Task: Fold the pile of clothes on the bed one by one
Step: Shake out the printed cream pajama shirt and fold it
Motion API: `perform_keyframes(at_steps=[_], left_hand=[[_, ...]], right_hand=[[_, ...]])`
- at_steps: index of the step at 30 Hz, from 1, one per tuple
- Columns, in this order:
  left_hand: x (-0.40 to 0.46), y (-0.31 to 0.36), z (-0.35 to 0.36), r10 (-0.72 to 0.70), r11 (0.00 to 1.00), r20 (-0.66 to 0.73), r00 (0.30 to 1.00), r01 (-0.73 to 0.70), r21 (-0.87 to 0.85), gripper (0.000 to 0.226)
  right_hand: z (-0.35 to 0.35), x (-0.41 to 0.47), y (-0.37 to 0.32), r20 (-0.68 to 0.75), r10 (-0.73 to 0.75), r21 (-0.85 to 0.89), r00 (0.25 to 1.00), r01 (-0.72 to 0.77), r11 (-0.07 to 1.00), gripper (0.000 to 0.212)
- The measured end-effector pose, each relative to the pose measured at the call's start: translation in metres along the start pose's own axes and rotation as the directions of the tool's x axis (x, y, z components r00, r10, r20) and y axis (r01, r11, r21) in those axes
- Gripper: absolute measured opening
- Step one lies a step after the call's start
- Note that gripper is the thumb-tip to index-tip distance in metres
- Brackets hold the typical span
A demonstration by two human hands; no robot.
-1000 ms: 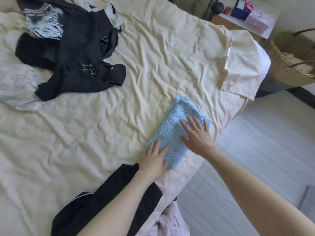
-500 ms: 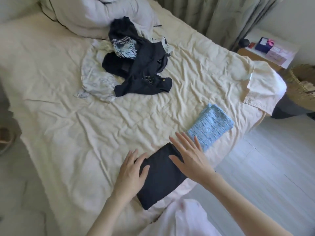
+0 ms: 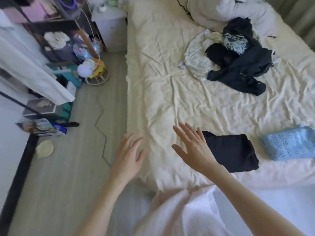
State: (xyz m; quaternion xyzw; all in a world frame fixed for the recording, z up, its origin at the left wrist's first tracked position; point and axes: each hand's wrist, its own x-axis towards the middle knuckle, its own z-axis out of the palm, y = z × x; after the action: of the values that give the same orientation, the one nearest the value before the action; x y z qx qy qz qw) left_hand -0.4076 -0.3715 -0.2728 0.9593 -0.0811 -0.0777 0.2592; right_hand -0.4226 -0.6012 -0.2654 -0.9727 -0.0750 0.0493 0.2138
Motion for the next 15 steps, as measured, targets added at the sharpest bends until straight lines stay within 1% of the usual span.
perform_keyframes(at_steps=[3, 6, 10, 12, 15], left_hand=[[-0.024, -0.041, -0.029, -0.071, 0.997, -0.033, 0.997, 0.071, -0.017, 0.042], [-0.040, -0.074, -0.051, -0.128, 0.991, -0.029, 0.991, 0.127, -0.033, 0.043], [-0.053, -0.116, -0.080, -0.151, 0.987, -0.005, 0.988, 0.151, -0.053, 0.044], [-0.053, -0.138, -0.095, -0.157, 0.987, -0.004, 0.988, 0.157, -0.044, 0.044], [-0.045, -0.190, -0.129, -0.155, 0.987, -0.005, 0.988, 0.155, -0.032, 0.044]], right_hand=[[0.020, 0.006, -0.047, 0.029, -0.046, 0.016, 0.999, 0.045, 0.999, 0.059], [0.035, 0.012, -0.079, 0.037, -0.076, 0.029, 0.996, 0.075, 0.997, 0.059], [0.050, 0.031, -0.121, 0.036, -0.103, 0.025, 0.994, 0.102, 0.994, 0.059], [0.058, 0.045, -0.140, 0.031, -0.093, 0.035, 0.995, 0.092, 0.995, 0.059], [0.078, 0.079, -0.185, 0.029, -0.074, 0.027, 0.997, 0.073, 0.997, 0.059]])
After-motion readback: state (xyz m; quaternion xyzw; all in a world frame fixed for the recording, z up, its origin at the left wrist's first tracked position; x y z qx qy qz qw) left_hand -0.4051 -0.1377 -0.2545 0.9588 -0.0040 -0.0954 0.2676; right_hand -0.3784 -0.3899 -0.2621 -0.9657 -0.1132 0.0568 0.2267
